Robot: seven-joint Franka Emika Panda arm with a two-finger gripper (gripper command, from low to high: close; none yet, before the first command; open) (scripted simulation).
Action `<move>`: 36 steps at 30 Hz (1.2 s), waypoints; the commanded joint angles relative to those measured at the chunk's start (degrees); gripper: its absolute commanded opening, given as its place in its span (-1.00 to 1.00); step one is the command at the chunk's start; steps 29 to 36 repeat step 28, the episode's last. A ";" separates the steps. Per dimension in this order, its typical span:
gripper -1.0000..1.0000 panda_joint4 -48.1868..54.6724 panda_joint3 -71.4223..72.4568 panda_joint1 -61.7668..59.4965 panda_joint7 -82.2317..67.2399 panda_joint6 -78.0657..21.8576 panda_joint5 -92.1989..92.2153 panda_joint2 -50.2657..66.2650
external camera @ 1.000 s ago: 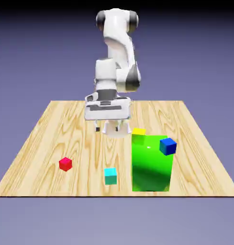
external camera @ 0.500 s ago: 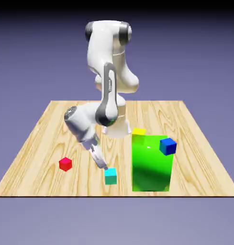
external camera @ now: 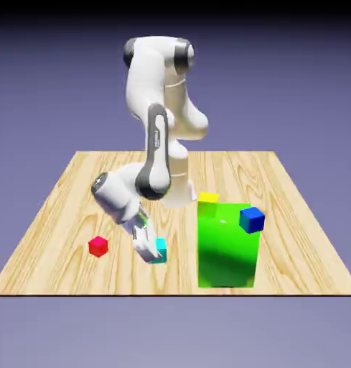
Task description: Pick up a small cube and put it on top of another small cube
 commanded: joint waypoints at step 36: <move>1.00 1.81 11.16 -2.52 19.38 -23.18 -8.28 -23.95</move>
